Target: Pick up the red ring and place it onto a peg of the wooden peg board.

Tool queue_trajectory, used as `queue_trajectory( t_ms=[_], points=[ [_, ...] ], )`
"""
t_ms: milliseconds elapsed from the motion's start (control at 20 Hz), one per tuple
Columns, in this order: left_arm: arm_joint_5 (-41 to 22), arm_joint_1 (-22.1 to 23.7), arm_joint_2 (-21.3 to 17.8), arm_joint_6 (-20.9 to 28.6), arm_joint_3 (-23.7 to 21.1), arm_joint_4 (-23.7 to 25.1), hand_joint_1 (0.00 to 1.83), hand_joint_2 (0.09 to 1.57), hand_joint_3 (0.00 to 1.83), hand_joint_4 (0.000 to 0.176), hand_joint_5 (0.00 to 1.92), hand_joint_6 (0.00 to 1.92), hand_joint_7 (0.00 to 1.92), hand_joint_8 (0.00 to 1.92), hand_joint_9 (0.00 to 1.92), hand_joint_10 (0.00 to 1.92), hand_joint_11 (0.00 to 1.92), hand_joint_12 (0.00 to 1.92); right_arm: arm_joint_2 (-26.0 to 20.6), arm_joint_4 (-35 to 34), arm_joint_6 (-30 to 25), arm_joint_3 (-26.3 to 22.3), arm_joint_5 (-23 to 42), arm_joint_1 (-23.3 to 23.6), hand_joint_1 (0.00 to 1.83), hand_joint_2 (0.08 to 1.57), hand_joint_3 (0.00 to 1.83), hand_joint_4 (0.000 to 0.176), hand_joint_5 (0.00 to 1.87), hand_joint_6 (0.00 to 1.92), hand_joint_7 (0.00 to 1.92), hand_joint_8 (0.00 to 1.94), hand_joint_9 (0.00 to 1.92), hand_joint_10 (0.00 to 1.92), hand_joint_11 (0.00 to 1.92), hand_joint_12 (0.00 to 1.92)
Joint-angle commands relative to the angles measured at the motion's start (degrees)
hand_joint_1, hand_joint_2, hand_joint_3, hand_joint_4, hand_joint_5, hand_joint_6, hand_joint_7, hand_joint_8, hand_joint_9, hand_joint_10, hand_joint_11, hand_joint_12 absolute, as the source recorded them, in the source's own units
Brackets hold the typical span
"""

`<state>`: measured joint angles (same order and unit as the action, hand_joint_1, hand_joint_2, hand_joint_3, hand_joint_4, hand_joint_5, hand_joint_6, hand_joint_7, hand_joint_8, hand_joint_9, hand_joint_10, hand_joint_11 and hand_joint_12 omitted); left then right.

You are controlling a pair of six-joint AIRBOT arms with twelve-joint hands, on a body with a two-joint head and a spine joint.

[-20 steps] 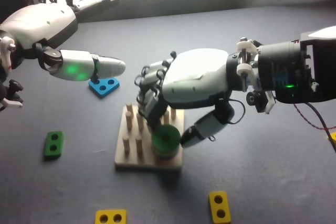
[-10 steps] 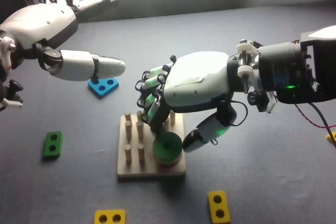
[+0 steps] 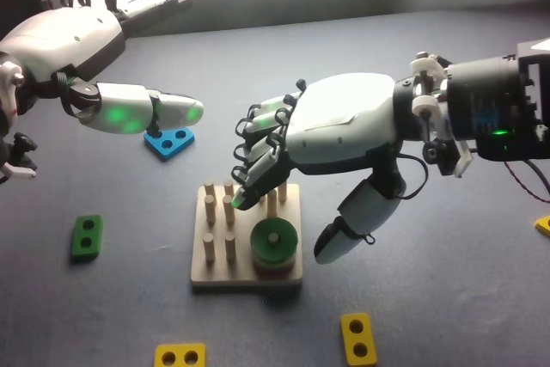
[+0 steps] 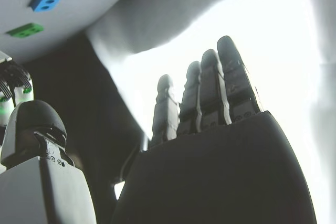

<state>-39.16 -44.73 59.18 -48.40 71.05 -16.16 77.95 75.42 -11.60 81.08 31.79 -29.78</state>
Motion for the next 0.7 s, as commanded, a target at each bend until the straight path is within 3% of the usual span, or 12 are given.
queue_trajectory(
  t_ms=[0,100,200,400,500,600,650],
  points=[
    [-7.2,0.1,-0.3,0.1,0.1,-0.3,0.46,0.99,0.0,0.158,0.09,0.0,0.04,0.0,0.06,0.0,0.0,0.35,-0.4,-2.9,0.0,-0.5,2.4,0.8,0.79,0.91,0.0,0.021,0.56,0.04,0.47,0.18,0.07,0.97,0.01,1.63],
    [-7.4,-0.1,-0.5,0.1,-0.1,-0.5,0.47,0.99,0.0,0.155,0.1,0.0,0.05,0.0,0.06,0.0,0.0,0.34,-1.3,-3.4,0.0,-0.6,2.2,0.8,0.77,0.91,0.0,0.028,0.57,0.03,0.48,0.17,0.11,0.93,0.04,1.56],
    [-7.6,-0.3,-0.6,0.1,-0.1,-0.7,0.46,0.99,0.0,0.156,0.1,0.0,0.05,0.0,0.05,0.0,0.0,0.33,-2.3,-5.1,1.3,-0.9,1.8,0.5,0.74,0.93,0.0,0.056,0.54,0.01,0.46,0.16,0.12,0.85,0.03,1.53],
    [-7.8,-0.4,-0.9,0.1,-0.4,-0.9,0.45,0.99,0.0,0.159,0.1,0.0,0.05,0.0,0.05,0.0,0.0,0.3,-4.9,-9.8,5.2,-2.2,0.9,0.2,0.8,0.93,0.0,0.06,0.51,0.0,0.41,0.13,0.08,0.78,0.0,1.49],
    [-8.0,-0.6,-1.0,0.1,-0.5,-1.1,0.44,0.99,0.0,0.167,0.09,0.0,0.05,0.0,0.04,0.0,0.0,0.3,-5.6,-10.2,5.4,-2.6,0.9,0.1,0.82,0.94,0.0,0.101,0.42,0.0,0.34,0.06,0.04,0.68,0.0,1.35],
    [-8.1,-0.7,-1.1,0.1,-0.6,-1.2,0.44,0.99,0.0,0.168,0.09,0.0,0.05,0.0,0.05,0.0,0.0,0.3,-6.4,-10.4,6.0,-3.3,0.5,0.0,0.82,0.95,0.0,0.101,0.4,0.0,0.33,0.03,0.03,0.6,0.0,1.28],
    [-8.1,-0.8,-1.1,0.1,-0.6,-1.2,0.45,0.99,0.0,0.17,0.09,0.0,0.05,0.0,0.05,0.0,0.0,0.31,-6.7,-11.6,7.1,-3.5,0.3,-0.2,0.8,0.96,0.01,0.083,0.41,0.0,0.34,0.03,0.03,0.59,0.0,1.28]
  ],
)
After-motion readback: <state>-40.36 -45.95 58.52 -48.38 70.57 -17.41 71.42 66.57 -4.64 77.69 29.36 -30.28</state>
